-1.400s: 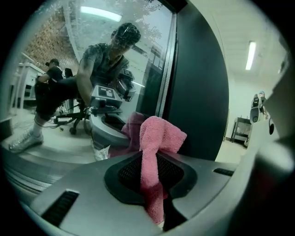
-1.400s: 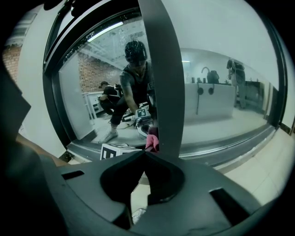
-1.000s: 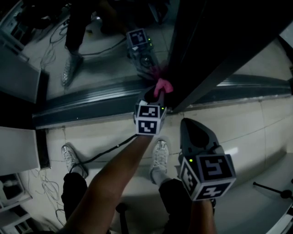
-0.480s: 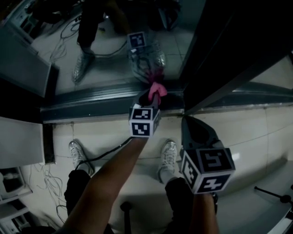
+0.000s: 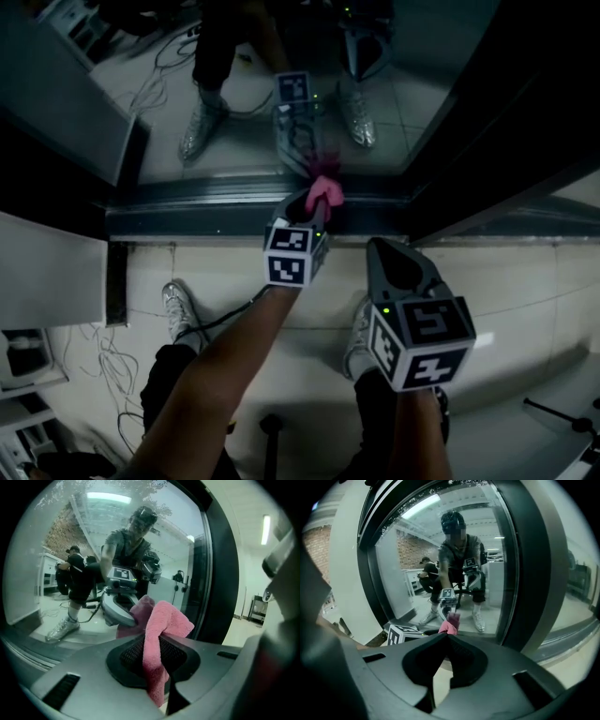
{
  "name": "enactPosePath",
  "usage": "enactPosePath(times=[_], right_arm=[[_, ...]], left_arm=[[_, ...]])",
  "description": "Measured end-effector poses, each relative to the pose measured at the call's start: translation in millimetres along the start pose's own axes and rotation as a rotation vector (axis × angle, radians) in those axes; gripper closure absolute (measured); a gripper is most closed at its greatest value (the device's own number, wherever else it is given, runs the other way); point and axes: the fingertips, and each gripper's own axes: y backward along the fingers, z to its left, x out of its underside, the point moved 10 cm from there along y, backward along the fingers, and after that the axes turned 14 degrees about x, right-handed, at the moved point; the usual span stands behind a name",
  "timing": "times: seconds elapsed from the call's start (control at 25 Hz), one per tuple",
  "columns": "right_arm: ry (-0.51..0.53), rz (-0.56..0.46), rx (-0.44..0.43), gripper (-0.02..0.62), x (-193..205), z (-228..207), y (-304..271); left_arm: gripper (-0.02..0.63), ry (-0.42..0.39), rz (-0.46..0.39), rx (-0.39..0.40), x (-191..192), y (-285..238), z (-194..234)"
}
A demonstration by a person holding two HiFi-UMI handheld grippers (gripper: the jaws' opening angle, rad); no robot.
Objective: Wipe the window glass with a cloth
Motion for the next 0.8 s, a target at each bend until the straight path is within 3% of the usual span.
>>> enactPosePath(times=[0.8], right_arm=[[0.103, -0.004, -0.151, 0.589, -21, 133, -42]], left_arm=[[0.545, -0.032, 0.002, -0.073, 1, 108, 118]])
